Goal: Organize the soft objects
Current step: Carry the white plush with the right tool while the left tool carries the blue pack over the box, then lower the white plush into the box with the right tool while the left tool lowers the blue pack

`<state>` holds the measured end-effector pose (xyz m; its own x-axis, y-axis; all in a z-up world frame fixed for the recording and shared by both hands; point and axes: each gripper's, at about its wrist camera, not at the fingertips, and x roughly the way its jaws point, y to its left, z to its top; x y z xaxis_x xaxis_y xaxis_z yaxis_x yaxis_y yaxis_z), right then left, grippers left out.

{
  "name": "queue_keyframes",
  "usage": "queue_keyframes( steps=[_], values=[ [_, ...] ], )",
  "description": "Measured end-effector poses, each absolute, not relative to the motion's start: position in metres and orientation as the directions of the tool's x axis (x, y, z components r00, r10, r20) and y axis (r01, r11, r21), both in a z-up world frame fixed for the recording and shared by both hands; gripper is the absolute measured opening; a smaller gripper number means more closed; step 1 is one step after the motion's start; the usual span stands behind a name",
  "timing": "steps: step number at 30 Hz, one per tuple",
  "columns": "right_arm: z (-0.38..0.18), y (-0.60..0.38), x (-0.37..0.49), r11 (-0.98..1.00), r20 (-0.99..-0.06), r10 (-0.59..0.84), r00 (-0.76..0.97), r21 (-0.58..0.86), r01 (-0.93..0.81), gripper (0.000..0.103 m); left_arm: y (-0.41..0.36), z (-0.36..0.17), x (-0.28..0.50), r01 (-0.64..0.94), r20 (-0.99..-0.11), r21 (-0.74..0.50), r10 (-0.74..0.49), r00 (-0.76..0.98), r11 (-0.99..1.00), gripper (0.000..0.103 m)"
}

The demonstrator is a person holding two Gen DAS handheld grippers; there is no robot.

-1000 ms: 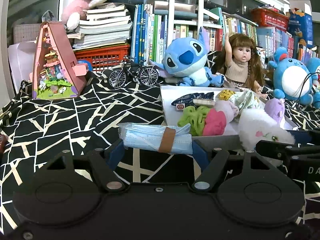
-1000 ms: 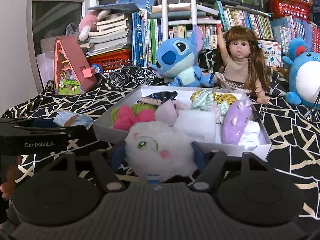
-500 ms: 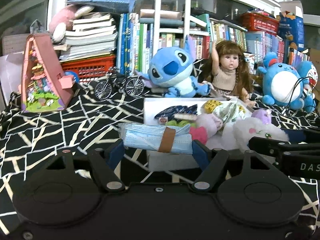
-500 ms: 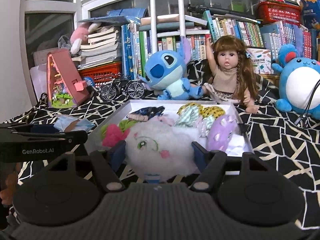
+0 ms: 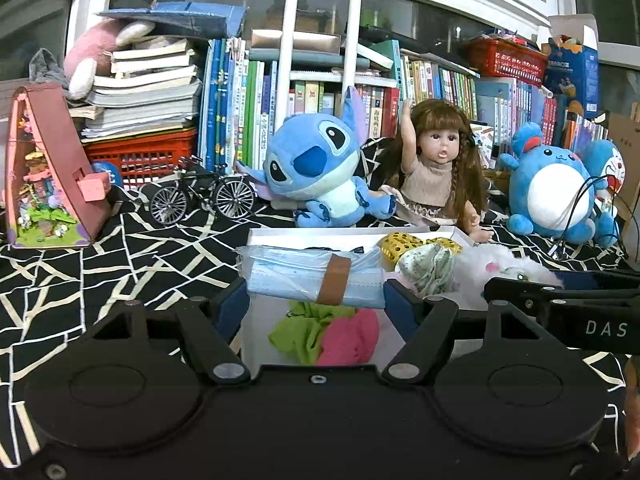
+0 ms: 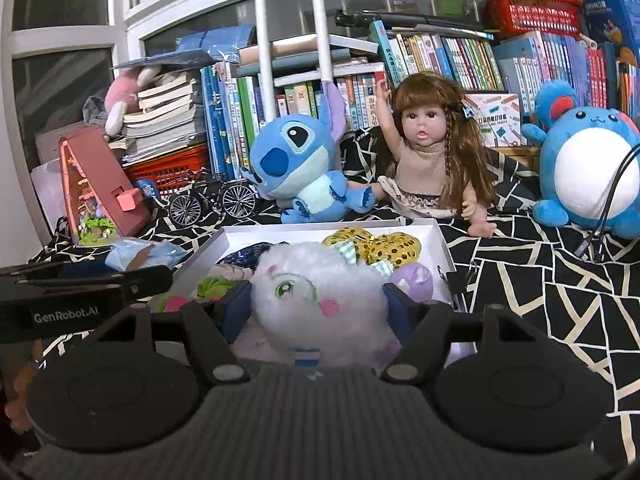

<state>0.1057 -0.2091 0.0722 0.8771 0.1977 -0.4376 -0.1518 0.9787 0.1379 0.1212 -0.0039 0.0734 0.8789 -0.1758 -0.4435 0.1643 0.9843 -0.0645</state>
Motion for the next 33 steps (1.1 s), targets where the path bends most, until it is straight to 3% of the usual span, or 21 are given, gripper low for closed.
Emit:
queue_keyframes(
  steps=[33],
  values=[
    [0.063,-0.206,0.195,0.974,-0.519,0.206,0.830,0.194,-0.120,0.072,-0.025,0.054,0.212,0.120,-0.507,-0.082,-0.145,0.849,0.989,0.071]
  ],
)
